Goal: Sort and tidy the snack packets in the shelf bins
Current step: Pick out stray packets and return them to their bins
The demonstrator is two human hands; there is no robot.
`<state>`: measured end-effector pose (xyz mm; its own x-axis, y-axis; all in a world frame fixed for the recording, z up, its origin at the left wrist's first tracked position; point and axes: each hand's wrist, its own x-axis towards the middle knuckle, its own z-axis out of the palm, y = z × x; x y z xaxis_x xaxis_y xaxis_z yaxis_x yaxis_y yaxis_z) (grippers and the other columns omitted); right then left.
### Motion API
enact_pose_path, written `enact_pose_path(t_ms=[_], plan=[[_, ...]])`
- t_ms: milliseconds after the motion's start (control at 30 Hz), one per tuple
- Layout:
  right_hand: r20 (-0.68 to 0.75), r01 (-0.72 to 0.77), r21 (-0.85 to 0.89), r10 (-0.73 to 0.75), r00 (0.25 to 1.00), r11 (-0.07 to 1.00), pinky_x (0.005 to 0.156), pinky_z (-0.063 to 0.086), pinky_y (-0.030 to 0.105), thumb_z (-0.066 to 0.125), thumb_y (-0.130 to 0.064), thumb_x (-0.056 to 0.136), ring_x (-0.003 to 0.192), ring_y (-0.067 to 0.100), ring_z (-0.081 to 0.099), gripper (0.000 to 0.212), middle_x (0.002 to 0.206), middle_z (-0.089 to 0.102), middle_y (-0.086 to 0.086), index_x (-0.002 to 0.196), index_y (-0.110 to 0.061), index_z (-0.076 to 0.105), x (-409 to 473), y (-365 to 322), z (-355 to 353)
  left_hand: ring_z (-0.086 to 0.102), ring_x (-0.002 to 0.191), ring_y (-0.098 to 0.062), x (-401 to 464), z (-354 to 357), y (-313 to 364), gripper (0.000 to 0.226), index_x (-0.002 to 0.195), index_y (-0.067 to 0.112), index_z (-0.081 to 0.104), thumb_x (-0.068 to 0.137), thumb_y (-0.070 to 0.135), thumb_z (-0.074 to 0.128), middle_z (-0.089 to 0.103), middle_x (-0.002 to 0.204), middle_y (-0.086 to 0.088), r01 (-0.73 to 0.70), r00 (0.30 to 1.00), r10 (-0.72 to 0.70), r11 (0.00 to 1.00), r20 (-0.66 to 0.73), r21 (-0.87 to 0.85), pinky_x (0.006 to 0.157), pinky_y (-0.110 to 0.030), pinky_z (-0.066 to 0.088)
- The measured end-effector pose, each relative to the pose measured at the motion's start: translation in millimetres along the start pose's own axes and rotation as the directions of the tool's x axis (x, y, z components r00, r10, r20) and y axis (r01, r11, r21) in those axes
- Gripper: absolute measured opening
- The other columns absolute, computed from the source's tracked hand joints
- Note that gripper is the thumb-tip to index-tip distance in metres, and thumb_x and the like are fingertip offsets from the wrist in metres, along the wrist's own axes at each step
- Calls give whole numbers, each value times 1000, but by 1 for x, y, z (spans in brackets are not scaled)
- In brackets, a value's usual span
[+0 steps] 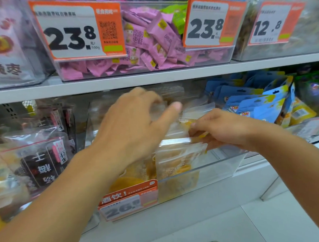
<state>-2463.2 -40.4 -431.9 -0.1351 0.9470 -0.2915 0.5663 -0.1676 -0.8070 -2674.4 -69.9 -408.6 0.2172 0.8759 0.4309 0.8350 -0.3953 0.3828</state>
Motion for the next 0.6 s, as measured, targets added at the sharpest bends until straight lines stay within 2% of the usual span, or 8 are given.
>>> enact_pose_path(t_ms=[100,167,267,333,400,467,533,600], plan=[[-175,-108,-140,83,981,984,70,60,30,54,-10,94,77,24,69,14,91,68,11,88,-5,64,14,-4,-5,24,148,-21,9,23,29,89,154,29,32,84,83,33,29,161,2,-82,959,25,978,281,193,120,-48,23],[-180,-102,-206,65,981,973,76,56,35,52,-10,96,85,24,60,9,98,60,11,98,-7,60,27,-5,-5,3,154,-23,11,44,32,95,160,27,13,84,84,27,7,168,0,-34,911,-85,959,403,280,124,-51,6],[-223,-94,-336,18,975,937,82,49,37,53,-17,95,90,25,54,26,104,61,13,113,-3,65,47,3,-8,4,153,-29,9,57,17,95,160,27,6,85,83,22,8,167,-5,4,902,-150,941,406,338,123,-49,13],[-282,-65,-455,-74,957,888,71,48,31,60,-20,90,86,25,57,20,93,63,12,99,-4,70,54,9,-10,10,152,-28,7,56,12,90,159,29,8,86,82,19,13,166,-5,-32,910,-122,933,397,359,121,-49,19],[-401,-46,-570,-229,887,820,58,41,26,72,-21,76,78,28,57,16,81,57,10,78,-9,61,56,12,-13,15,151,-26,8,53,12,88,158,32,10,86,82,16,16,165,-2,-51,904,-100,940,415,337,120,-48,21],[-407,-8,-674,-362,838,739,65,42,29,85,-25,65,87,30,56,44,98,53,9,95,-12,55,57,8,-12,21,150,-25,13,48,13,90,157,33,13,82,83,12,21,164,0,-54,905,-88,947,417,316,120,-47,23],[-305,42,-772,-428,850,634,85,47,43,90,-33,63,114,38,49,88,131,42,13,135,-18,41,59,1,-8,26,148,-24,20,43,13,93,157,28,19,81,83,13,26,163,1,-23,909,-99,958,405,285,119,-47,25],[-228,39,-849,-433,872,526,99,43,51,91,-42,60,130,42,37,116,149,30,10,152,-29,21,61,-3,-7,35,142,-25,32,40,13,83,149,24,34,87,76,20,36,157,-2,26,910,-139,959,390,281,114,-45,31]])
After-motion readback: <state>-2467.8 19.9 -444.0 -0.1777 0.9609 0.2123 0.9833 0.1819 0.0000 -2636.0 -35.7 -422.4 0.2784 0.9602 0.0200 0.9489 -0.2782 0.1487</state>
